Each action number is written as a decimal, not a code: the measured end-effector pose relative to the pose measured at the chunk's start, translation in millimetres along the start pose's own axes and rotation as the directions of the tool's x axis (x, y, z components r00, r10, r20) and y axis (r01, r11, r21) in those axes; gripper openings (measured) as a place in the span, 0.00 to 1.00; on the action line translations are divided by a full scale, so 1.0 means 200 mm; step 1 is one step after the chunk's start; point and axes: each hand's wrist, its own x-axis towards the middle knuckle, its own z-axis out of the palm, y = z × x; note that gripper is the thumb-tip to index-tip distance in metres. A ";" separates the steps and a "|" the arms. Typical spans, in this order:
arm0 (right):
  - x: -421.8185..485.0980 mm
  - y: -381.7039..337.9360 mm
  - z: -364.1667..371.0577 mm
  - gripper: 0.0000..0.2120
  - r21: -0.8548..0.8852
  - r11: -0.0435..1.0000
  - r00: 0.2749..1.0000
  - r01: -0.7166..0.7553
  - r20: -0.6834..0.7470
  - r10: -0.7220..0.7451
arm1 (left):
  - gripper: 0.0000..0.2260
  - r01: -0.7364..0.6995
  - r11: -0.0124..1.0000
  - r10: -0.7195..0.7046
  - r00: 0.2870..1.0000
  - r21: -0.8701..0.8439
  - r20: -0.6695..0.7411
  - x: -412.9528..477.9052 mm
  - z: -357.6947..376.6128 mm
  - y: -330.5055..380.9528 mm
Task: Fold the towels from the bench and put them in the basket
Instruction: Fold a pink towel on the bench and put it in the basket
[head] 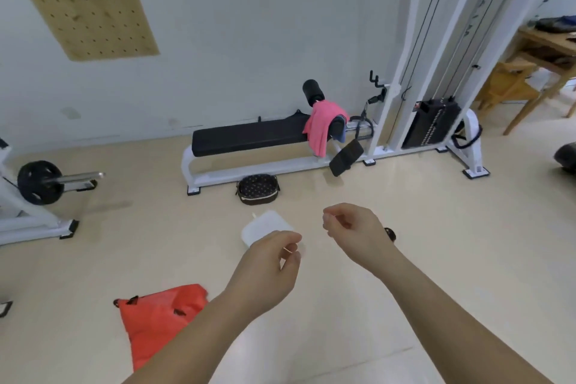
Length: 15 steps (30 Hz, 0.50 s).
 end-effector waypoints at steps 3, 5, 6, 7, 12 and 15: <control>0.47 -0.07 0.14 0.08 0.018 1.000 0.999 -0.024 0.034 0.024 | 0.13 0.080 0.997 -0.081 0.996 -0.009 -0.034 0.39 -0.17 -0.25; 0.76 -0.09 0.22 0.10 0.018 0.999 0.998 -0.042 0.037 0.041 | 0.13 0.094 0.995 -0.093 0.995 0.018 -0.041 0.68 -0.24 -0.42; 0.90 -0.10 0.26 0.09 0.026 0.998 0.998 -0.058 0.028 0.057 | 0.13 0.092 0.995 -0.091 0.995 0.029 -0.031 0.82 -0.28 -0.49; 1.03 -0.12 0.28 0.09 0.045 0.996 0.997 -0.078 0.012 0.078 | 0.13 0.090 0.995 -0.090 0.996 0.029 -0.015 0.97 -0.32 -0.55; 1.63 -0.24 0.31 0.07 0.097 0.983 0.986 -0.155 -0.039 0.159 | 0.13 0.059 0.998 -0.060 0.995 0.009 0.074 1.68 -0.48 -0.71; 1.98 -0.28 0.25 0.06 0.115 0.978 0.979 -0.174 -0.083 0.184 | 0.12 0.047 0.999 -0.045 0.992 -0.007 0.122 2.08 -0.53 -0.72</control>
